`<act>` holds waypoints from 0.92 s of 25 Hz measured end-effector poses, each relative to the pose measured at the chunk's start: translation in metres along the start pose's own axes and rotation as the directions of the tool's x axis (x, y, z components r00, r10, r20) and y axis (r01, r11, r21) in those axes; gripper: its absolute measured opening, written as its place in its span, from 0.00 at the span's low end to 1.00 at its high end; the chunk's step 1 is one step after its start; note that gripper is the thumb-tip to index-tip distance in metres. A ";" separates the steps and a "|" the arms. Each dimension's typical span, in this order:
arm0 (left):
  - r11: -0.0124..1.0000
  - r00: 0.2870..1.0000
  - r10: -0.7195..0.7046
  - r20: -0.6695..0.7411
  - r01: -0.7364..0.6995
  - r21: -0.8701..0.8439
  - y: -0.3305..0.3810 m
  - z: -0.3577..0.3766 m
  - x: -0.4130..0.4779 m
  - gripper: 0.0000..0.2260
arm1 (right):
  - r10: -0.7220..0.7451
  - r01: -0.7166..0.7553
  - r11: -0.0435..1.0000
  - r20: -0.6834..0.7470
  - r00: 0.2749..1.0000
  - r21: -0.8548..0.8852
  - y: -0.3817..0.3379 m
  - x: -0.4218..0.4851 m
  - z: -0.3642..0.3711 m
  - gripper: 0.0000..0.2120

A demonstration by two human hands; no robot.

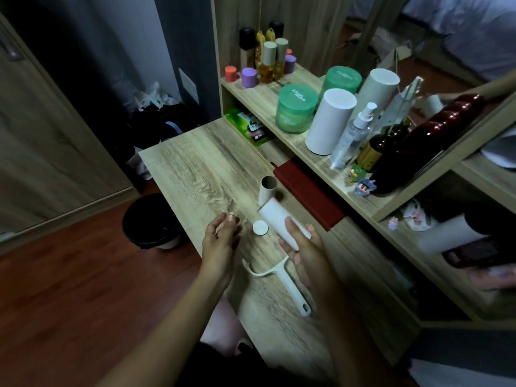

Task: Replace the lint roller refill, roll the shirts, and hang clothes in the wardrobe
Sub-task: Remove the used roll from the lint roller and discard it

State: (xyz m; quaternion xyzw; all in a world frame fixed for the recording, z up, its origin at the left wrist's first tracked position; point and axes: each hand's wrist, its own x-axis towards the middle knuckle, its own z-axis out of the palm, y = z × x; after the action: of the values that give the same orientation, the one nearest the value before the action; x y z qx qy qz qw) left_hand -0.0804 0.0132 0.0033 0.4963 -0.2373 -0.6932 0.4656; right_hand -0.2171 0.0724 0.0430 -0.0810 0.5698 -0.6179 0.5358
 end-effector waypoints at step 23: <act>0.438 0.901 0.392 0.186 -0.361 0.824 0.049 -0.061 0.069 0.18 | 0.055 -0.055 0.998 0.002 0.998 0.019 0.022 0.017 0.086 0.21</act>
State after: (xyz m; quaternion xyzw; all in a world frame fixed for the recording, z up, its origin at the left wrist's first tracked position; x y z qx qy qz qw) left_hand -0.0097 -0.0622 -0.0141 0.6035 -0.6375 -0.3619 0.3136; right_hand -0.1500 0.0112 0.0458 -0.0604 0.5655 -0.6083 0.5537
